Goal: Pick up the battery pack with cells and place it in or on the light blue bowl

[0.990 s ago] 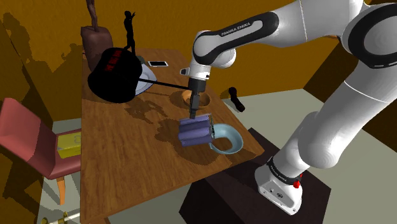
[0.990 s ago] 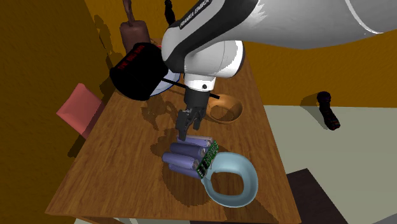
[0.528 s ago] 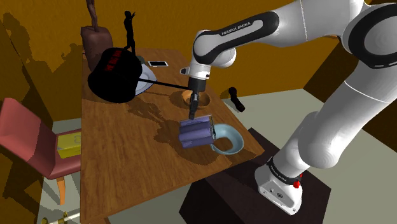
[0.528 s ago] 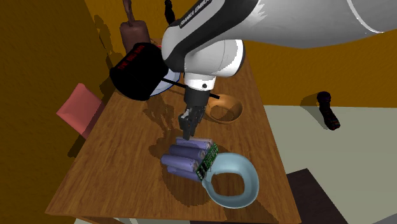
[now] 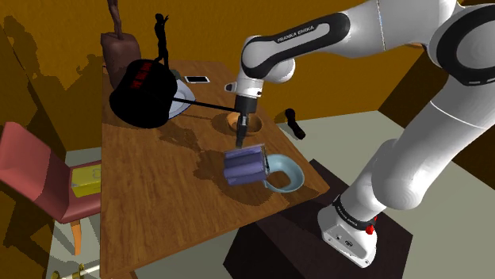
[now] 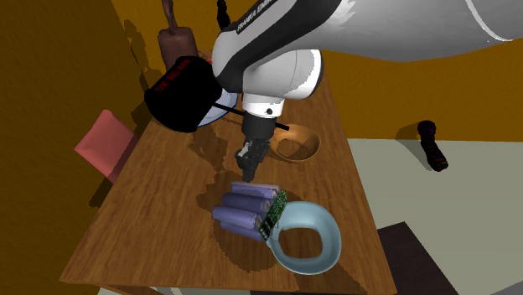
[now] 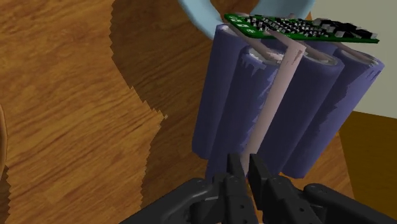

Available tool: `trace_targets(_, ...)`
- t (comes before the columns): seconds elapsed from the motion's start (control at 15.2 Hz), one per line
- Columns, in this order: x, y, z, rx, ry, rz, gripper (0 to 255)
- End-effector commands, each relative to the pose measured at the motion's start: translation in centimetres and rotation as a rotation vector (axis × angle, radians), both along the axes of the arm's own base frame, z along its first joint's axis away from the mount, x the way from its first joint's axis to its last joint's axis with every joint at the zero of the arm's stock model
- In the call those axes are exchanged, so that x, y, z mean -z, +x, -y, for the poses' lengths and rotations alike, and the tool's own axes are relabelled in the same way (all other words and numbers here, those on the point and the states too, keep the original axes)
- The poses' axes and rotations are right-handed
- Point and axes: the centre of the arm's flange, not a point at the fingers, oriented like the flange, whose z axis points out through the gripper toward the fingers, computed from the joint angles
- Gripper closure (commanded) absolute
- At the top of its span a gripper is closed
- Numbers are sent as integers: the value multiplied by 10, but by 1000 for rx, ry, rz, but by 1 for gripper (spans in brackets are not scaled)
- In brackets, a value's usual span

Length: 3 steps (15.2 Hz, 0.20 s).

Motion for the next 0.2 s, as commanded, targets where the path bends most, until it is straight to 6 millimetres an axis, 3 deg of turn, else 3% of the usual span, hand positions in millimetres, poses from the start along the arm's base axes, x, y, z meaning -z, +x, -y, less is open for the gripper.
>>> trace_targets(0.0, -9, 0, 0, -1, -1, -3, 255)
trace_targets(0.13, -19, 0, 0, -1, -1, -3, 255)
